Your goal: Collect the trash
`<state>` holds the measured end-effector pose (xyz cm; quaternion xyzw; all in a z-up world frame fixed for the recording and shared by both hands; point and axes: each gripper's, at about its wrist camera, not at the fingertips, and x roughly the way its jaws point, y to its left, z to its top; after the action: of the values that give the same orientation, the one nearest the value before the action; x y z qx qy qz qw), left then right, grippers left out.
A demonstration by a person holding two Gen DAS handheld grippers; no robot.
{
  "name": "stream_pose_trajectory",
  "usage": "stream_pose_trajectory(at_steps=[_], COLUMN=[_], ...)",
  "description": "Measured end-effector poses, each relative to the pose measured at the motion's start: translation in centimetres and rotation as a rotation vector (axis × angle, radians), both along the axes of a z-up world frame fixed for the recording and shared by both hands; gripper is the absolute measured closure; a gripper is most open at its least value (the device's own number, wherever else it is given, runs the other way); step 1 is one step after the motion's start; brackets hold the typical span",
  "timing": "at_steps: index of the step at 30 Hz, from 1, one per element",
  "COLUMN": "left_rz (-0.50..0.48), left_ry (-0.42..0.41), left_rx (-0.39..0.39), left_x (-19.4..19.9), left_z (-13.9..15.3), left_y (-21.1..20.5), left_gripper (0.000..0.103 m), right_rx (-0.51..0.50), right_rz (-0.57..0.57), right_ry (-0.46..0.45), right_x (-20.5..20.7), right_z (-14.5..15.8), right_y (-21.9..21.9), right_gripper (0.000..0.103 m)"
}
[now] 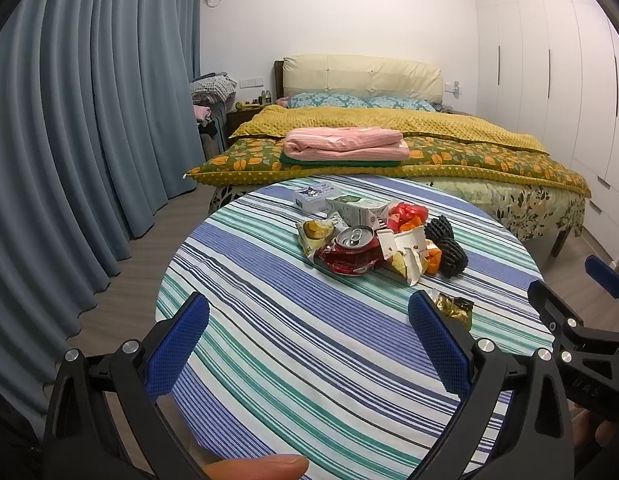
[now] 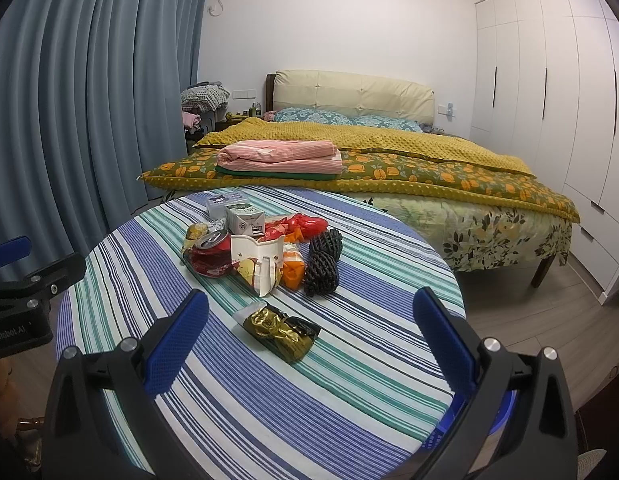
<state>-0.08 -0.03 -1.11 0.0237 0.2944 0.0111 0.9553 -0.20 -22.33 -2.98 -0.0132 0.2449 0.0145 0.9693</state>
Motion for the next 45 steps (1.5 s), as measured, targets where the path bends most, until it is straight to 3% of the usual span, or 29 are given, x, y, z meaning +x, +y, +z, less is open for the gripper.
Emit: stream_pose_trajectory(at_steps=[21,32,38,45], left_rz=[-0.005,0.0,-0.02,-0.112], left_ry=[0.014,0.062,0.129,0.268], left_rx=[0.007,-0.007,-0.053,-0.034], left_x=[-0.2,1.1,2.9,6.2], left_z=[-0.2,-1.3,-3.0,-7.6], left_y=[-0.6,0.0,0.3,-0.7], left_gripper=[0.004,0.004,0.004,0.004], right_rx=[0.004,0.007,0.013,0.027], right_rz=[0.003,-0.001,0.004,0.041], right_ry=[0.007,0.023,0.048,0.113], right_x=[0.1,0.3,1.0,2.3], right_z=[-0.4,-0.7,-1.5,-3.4], right_y=[0.0,-0.4,-0.6,-1.1], right_gripper=[0.005,0.005,0.005,0.005])
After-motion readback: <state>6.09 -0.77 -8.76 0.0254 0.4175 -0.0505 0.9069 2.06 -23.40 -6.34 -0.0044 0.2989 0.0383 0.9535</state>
